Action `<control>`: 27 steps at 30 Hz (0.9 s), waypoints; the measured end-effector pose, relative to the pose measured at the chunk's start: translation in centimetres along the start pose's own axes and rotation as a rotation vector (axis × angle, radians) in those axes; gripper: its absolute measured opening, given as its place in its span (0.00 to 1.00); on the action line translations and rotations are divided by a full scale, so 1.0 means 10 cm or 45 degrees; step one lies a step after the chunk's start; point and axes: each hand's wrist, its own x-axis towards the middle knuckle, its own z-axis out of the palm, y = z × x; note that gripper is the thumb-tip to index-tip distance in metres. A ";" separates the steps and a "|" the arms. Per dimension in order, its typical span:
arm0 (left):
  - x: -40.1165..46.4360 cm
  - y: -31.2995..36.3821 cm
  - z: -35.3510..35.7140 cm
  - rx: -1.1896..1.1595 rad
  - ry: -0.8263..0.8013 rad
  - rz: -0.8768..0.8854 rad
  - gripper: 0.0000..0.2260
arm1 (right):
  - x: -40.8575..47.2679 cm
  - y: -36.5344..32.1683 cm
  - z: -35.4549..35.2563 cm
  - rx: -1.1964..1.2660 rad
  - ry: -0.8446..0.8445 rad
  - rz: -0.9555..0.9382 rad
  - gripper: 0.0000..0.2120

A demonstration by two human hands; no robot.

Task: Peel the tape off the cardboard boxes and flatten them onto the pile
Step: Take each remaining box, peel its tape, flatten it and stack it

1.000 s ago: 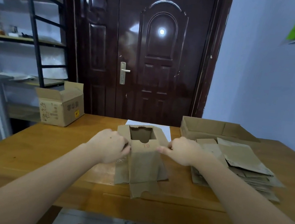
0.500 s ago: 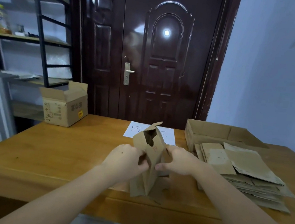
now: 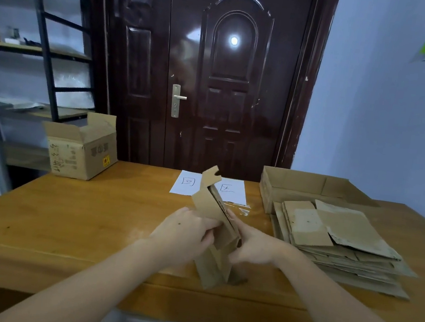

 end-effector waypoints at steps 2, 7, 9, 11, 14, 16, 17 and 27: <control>0.03 -0.11 -0.03 -0.022 -0.037 -0.026 0.13 | -0.08 -0.01 0.01 0.069 0.093 0.018 0.54; 0.04 -0.58 -0.09 0.162 -0.005 -0.105 0.17 | -0.19 0.03 -0.01 0.185 0.235 0.075 0.25; 0.03 -0.76 -0.15 0.289 -0.096 -0.238 0.24 | -0.21 0.05 -0.05 0.225 0.238 0.090 0.19; 0.02 -0.90 -0.19 0.360 -0.200 -0.401 0.30 | -0.21 0.08 -0.08 0.305 0.285 0.128 0.19; 0.00 -1.05 -0.20 0.317 -0.300 -0.728 0.43 | -0.16 0.15 -0.10 0.453 0.365 0.196 0.25; -0.02 -1.07 -0.20 0.045 -0.330 -0.888 0.50 | -0.13 0.17 -0.10 0.576 0.380 0.205 0.27; -0.02 -1.07 -0.18 -0.172 -0.297 -0.938 0.49 | -0.13 0.16 -0.11 0.630 0.380 0.205 0.25; -0.09 -1.00 -0.07 -1.010 0.186 -0.967 0.25 | 0.05 0.23 -0.12 1.066 0.738 0.012 0.17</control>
